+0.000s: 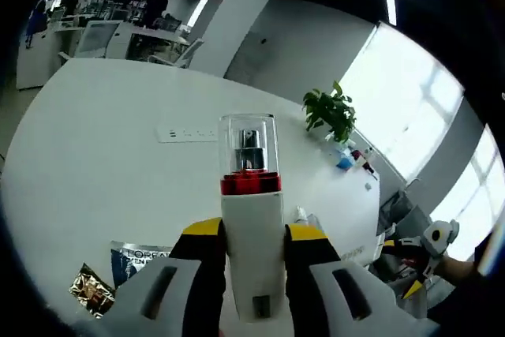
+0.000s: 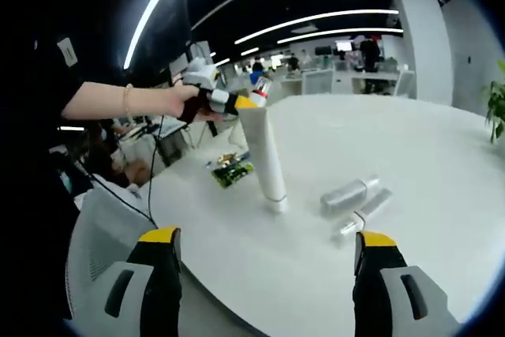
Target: Arrange the skincare products in the storage area until every visible bottle or jar stands upright without overlapping.
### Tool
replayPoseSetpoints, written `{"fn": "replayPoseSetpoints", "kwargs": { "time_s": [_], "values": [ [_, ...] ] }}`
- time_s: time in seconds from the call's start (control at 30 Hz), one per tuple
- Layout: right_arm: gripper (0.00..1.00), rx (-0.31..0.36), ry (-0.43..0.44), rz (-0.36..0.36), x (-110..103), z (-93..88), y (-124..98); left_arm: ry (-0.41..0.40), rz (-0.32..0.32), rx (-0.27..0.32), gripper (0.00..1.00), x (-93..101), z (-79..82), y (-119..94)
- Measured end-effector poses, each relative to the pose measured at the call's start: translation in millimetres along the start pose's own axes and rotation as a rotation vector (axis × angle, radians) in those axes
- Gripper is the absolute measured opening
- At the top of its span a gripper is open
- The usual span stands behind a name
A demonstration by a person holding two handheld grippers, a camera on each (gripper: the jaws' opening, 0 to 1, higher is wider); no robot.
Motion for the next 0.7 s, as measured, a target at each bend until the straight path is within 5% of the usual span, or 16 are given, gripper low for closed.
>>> {"fn": "replayPoseSetpoints", "kwargs": {
  "time_s": [0.37, 0.53, 0.7],
  "values": [
    [0.94, 0.087, -0.039, 0.142, -47, 60.1, 4, 0.020, -0.149, 0.124, 0.22, 56.7, 22.4, -49],
    [0.88, 0.122, -0.028, 0.320, -98, 88.8, 7, 0.048, -0.263, 0.184, 0.22, 109.2, 32.5, -69],
    [0.67, 0.138, 0.004, 0.506, -134, 111.6, -4, 0.033, -0.417, 0.255, 0.22, 156.2, 42.1, -88]
  ]
}}
Point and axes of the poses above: the point that each gripper's makers call its tool centre point, and the gripper's own axes: y roughly forward along the fingers, x roughly to its right, z roughly out of its top, the point moved 1 cm from there along -y, roughly backward along the fingers, and after that the axes turned 13 degrees about y, right-handed, at the moved point
